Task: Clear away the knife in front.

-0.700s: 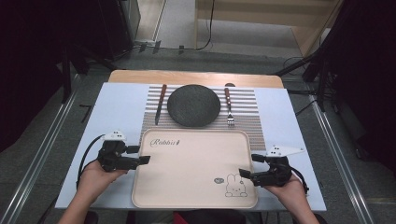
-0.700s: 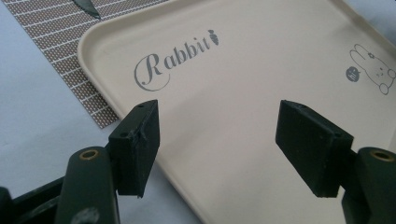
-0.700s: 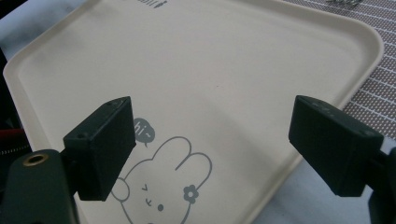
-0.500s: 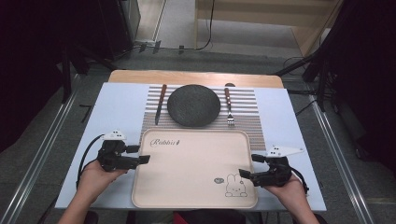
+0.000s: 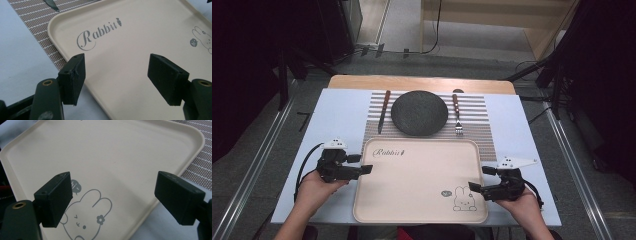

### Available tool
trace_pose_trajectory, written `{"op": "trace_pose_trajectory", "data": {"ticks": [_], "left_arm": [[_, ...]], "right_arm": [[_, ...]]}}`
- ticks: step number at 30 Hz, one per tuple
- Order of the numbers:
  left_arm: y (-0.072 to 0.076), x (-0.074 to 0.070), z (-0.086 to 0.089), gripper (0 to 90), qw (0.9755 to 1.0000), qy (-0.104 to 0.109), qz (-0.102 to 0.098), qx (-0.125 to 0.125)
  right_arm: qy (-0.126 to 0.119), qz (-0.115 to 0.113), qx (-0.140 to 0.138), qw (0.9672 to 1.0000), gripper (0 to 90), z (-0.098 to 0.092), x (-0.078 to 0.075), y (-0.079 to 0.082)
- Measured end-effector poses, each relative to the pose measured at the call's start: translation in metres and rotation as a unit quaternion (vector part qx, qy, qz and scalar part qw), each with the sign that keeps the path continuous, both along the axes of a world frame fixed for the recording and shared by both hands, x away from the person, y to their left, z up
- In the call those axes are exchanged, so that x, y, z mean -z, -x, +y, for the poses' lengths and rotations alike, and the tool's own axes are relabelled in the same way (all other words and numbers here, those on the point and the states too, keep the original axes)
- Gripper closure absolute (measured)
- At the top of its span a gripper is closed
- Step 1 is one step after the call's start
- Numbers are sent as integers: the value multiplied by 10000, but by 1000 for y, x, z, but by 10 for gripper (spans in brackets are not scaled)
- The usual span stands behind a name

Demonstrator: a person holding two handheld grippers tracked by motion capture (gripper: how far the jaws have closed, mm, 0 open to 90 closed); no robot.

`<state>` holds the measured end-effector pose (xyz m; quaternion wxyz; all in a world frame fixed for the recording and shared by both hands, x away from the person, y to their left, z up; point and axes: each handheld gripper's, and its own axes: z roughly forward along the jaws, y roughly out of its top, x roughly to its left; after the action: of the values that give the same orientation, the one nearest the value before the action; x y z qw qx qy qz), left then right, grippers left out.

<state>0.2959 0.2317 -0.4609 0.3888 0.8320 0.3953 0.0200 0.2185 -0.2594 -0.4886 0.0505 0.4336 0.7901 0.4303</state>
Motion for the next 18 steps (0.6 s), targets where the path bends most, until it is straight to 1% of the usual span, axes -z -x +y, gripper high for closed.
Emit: {"op": "trace_pose_trajectory", "data": {"ticks": [6, 8, 11, 18], "left_arm": [[-2, 1, 0, 300, 10000, -31, -18, 0], [-3, 1, 0, 300, 10000, -28, -27, -26], [-4, 1, 0, 300, 10000, -5, -33, -50], [-9, 3, -1, 299, 9998, -43, -74, -153]], "right_arm": [[-2, -17, -2, 10000, 138, -1, 1, 0], [-8, 28, 19, 10000, 139, -1, 1, 1], [21, 28, 37, 10000, 138, -2, 2, 1], [55, 37, 49, 10000, 138, -3, 3, 2]]}}
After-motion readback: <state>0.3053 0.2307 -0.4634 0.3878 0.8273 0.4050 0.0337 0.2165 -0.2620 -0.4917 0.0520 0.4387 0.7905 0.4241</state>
